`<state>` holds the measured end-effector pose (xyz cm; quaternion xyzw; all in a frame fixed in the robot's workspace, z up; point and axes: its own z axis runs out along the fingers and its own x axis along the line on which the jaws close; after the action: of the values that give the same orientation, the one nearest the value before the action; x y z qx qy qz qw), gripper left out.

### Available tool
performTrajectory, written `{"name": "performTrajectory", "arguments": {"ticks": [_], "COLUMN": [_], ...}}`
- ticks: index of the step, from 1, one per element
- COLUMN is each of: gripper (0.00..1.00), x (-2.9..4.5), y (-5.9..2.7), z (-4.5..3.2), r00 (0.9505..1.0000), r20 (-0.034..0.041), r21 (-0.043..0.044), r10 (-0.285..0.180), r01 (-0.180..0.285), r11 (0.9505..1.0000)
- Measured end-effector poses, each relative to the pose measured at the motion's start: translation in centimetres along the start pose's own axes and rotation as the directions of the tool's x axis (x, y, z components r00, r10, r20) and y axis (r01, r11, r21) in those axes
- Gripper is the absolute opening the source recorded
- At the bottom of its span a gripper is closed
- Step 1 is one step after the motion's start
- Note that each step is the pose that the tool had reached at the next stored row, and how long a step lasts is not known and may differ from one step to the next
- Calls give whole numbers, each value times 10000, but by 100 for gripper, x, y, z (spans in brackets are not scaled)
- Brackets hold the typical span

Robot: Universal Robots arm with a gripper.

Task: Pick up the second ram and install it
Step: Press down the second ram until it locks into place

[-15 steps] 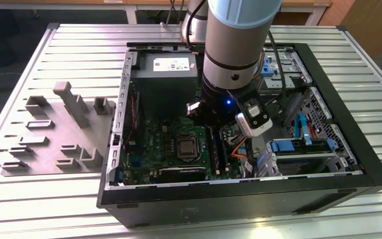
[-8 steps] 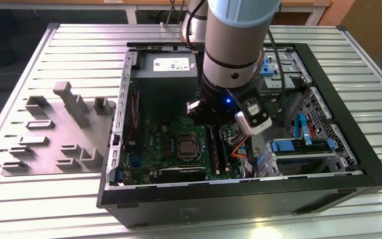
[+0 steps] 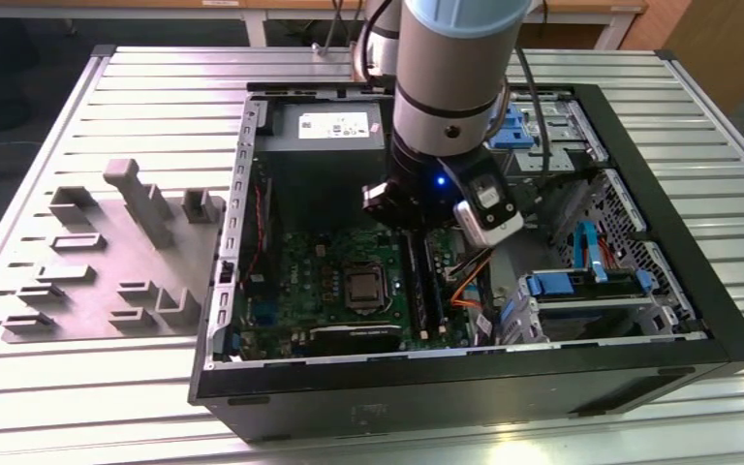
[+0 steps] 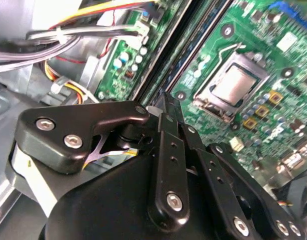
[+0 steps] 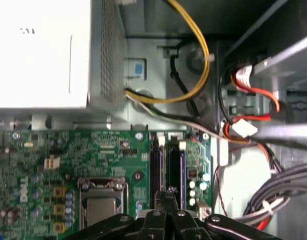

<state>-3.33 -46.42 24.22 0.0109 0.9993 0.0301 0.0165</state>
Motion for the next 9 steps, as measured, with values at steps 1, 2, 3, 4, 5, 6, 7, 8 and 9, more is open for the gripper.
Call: {"name": "performTrajectory", "arguments": {"ticks": [1,2,3,4,5,6,7,8,9], "gripper": [11,11,11,11,11,11,11,11,11], "x": [1,1,2,2,3,3,3,4,4], "y": [25,48,70,89,110,130,149,166,183], "z": [3,5,6,8,9,11,13,16,20], "r00": [10000,10000,10000,10000,10000,10000,10000,10000,10000], "r20": [0,0,0,0,0,0,0,0,0], "r21": [0,-1,-1,0,0,-1,-1,0,-1], "r10": [-1,0,0,0,0,0,0,0,0], "r01": [1,0,0,0,0,0,0,0,0], "r11": [10000,10000,10000,10000,10000,10000,10000,10000,10000]}}
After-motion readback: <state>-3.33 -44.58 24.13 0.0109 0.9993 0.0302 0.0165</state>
